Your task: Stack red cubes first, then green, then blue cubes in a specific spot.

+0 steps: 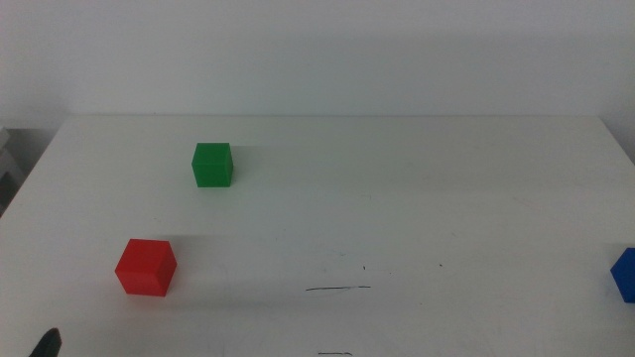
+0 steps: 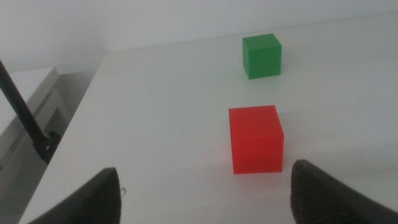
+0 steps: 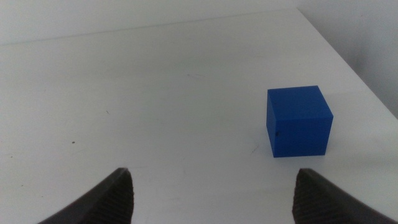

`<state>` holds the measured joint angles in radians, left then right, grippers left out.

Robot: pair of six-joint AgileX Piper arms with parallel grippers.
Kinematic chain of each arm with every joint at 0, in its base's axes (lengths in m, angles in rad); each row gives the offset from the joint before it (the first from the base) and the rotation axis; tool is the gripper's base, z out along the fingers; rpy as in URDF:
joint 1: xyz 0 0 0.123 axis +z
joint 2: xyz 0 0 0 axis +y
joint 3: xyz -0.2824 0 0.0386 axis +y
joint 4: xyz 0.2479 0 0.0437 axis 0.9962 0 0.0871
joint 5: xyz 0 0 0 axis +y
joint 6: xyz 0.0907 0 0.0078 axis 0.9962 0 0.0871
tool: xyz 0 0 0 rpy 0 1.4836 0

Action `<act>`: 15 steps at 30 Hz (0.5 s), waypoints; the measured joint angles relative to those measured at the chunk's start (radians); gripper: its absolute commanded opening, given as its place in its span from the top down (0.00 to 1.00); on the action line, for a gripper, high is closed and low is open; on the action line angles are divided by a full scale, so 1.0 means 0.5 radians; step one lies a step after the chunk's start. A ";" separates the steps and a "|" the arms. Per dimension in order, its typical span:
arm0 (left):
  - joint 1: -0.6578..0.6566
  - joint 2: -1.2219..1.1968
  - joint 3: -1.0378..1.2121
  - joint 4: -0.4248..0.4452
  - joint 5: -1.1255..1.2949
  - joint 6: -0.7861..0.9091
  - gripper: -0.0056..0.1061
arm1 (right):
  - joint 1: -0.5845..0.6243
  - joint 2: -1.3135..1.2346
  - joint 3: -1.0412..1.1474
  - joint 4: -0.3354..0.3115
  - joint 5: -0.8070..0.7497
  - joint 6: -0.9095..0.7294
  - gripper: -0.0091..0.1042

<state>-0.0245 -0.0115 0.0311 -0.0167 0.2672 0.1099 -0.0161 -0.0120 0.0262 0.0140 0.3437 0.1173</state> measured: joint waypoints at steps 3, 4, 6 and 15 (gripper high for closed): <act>0.000 0.000 -0.019 -0.002 -0.021 0.000 0.11 | 0.000 0.000 0.000 0.000 0.000 0.000 0.34; 0.000 0.016 -0.051 -0.002 -0.019 0.000 0.11 | 0.000 0.000 0.000 0.000 0.000 0.000 0.34; 0.000 0.095 -0.159 -0.002 0.002 0.000 0.11 | 0.000 0.000 0.000 0.000 0.000 0.000 0.34; 0.000 0.861 -0.878 -0.002 0.479 0.000 0.11 | 0.000 0.000 0.000 0.000 0.000 0.000 0.34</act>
<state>-0.0245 0.4188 -0.4079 -0.0176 0.5067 0.1099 -0.0161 -0.0120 0.0262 0.0140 0.3437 0.1173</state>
